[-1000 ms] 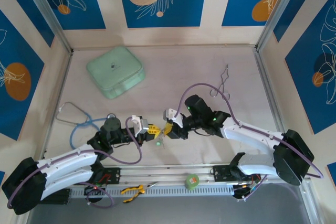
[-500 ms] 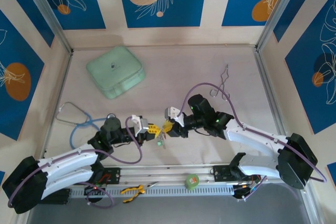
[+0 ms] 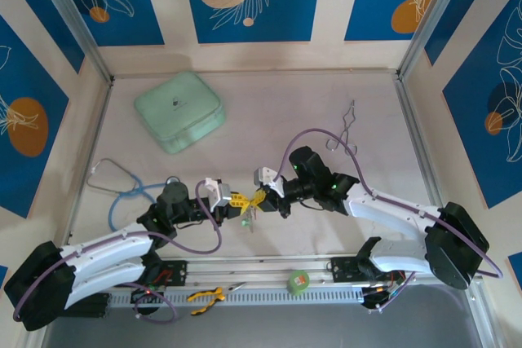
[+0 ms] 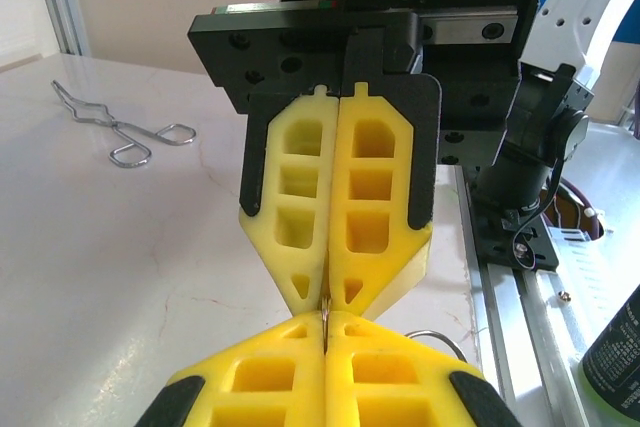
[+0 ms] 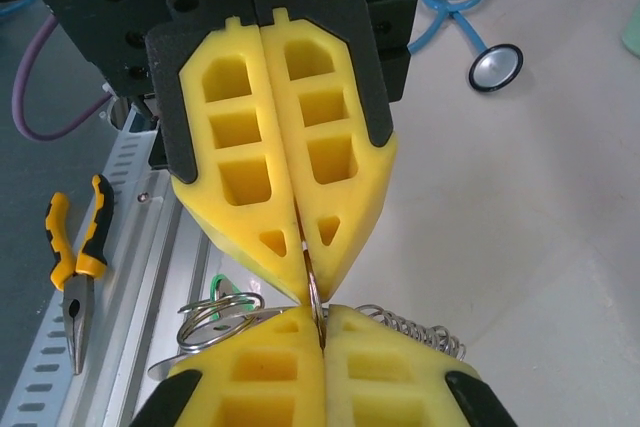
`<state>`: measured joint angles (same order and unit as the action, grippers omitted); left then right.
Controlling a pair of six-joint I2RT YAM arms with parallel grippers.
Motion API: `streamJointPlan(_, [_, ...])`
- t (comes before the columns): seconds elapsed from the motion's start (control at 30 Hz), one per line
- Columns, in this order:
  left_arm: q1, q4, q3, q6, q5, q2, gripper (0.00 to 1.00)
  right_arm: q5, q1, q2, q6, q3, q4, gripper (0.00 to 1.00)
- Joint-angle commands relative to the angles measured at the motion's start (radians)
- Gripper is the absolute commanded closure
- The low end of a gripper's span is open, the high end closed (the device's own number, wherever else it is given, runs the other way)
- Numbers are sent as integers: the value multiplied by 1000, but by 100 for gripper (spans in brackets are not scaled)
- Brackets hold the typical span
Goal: Put the keys on the keyring
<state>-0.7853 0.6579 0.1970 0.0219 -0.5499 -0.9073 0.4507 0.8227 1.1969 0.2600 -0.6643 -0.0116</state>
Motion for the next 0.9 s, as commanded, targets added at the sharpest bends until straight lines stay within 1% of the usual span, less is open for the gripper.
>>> streamJointPlan(0.0, [-4, 66, 4, 10, -12, 2, 100, 24, 7, 8, 7, -17, 1, 100])
streamJointPlan(0.03, [-5, 48, 6, 5, 2, 8, 98, 12, 7, 4, 18, -23, -19, 100])
streamJointPlan(0.07, [-4, 16, 11, -3, 21, 16, 86, -11, 9, 3, 37, -36, -56, 100])
streamJointPlan(0.1, [-4, -26, 18, -18, 36, 28, 78, -39, 13, 4, 66, -53, -107, 100])
streamJointPlan(0.13, [-3, -73, 28, -35, 45, 38, 74, -64, 21, 6, 96, -72, -153, 100])
streamJointPlan(0.2, [-5, -190, 57, -82, 53, 64, 71, -123, 39, 22, 168, -118, -272, 100])
streamJointPlan(0.27, [-4, -272, 74, -120, 67, 77, 70, -172, 55, 41, 222, -162, -364, 100])
streamJointPlan(0.37, [-5, -330, 89, -151, 69, 76, 71, -244, 84, 75, 288, -229, -471, 100])
streamJointPlan(0.43, [-5, -345, 103, -159, 58, 63, 73, -283, 106, 103, 317, -275, -527, 100])
streamJointPlan(0.5, [-3, -356, 116, -168, 43, 50, 77, -312, 123, 128, 333, -319, -568, 100])
streamJointPlan(0.63, [-4, -388, 140, -194, 25, 36, 84, -328, 150, 148, 345, -365, -597, 100])
streamJointPlan(0.73, [-5, -406, 150, -207, 15, 31, 84, -326, 160, 154, 333, -382, -594, 100])
streamJointPlan(0.87, [-5, -406, 145, -205, 5, 34, 81, -334, 164, 155, 326, -388, -590, 100])
